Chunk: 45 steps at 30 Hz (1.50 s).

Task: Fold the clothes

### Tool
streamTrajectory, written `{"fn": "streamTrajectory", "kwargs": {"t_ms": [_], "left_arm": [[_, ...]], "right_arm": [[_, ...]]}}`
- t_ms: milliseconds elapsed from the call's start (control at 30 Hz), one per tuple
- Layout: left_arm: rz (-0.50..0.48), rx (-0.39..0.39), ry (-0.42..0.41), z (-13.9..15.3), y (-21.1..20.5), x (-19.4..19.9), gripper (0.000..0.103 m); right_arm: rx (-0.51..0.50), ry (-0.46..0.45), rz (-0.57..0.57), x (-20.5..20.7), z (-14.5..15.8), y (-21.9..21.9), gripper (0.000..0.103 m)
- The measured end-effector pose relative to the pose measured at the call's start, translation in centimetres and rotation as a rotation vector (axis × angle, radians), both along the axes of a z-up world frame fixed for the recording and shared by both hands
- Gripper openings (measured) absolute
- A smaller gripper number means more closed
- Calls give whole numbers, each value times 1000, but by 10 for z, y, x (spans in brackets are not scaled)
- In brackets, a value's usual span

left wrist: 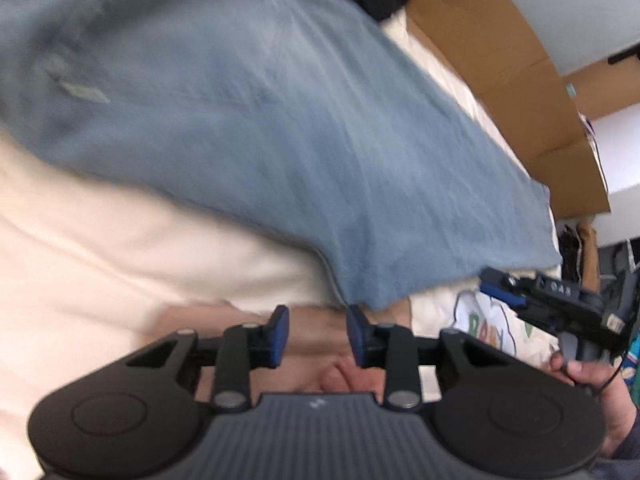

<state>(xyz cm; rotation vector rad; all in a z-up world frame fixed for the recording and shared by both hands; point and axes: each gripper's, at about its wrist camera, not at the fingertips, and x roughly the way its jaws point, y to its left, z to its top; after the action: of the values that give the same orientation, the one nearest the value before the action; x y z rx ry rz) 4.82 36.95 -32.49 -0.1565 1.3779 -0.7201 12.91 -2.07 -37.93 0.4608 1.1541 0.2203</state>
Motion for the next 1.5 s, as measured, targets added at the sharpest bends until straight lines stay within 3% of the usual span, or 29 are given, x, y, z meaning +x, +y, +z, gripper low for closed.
{"fn": "streamTrajectory", "kwargs": {"t_ms": [133, 400, 600, 767, 1033, 1133, 1233, 1300, 1367, 1500], "left_arm": [[77, 94, -153, 34, 31, 28, 44], [219, 237, -328, 71, 66, 95, 47], [251, 282, -435, 80, 56, 147, 51], [220, 329, -496, 72, 45, 176, 50], [149, 394, -501, 46, 33, 197, 53], [132, 444, -519, 38, 32, 199, 74], [113, 467, -513, 27, 35, 199, 80], [140, 447, -465, 20, 41, 203, 83], [160, 421, -424, 17, 46, 205, 82], [191, 370, -352, 15, 53, 207, 58]], "right_arm": [[-42, -43, 42, 12, 14, -2, 37], [-98, -99, 122, 42, 29, -4, 39], [-108, -132, 120, 61, 36, -2, 39], [-113, -147, 141, 71, 39, 5, 40], [-116, -175, 180, 86, 43, 17, 43], [-122, -191, 195, 95, 46, 20, 43], [-122, -203, 204, 101, 49, 23, 44], [-121, -203, 207, 103, 49, 25, 44], [-117, -198, 211, 102, 47, 26, 44], [-116, -185, 222, 97, 41, 30, 44]]}}
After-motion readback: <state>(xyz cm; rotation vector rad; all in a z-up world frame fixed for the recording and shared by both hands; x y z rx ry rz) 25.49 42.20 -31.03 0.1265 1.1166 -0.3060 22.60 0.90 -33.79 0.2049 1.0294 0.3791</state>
